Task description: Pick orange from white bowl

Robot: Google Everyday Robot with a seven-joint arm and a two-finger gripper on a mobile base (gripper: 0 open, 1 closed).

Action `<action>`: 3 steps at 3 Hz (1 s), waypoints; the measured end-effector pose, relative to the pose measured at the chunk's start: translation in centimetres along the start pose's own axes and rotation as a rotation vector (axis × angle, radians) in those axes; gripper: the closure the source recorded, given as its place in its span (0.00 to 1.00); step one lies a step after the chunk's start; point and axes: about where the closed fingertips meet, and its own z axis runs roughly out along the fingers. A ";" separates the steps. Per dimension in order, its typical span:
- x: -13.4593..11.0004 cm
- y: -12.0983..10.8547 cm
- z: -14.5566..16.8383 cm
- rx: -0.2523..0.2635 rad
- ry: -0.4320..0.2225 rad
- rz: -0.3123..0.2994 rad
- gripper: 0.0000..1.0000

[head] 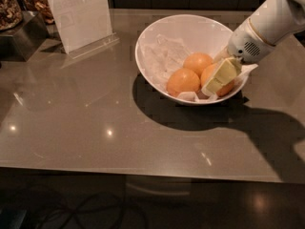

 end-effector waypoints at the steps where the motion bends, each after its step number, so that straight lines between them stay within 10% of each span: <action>1: 0.3 -0.3 0.5 -0.009 0.004 0.014 0.25; 3: 1.1 -0.7 1.0 -0.016 0.011 0.038 0.24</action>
Offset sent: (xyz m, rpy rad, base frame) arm 0.0051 -0.0120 -0.0163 0.0007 0.0462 -0.0355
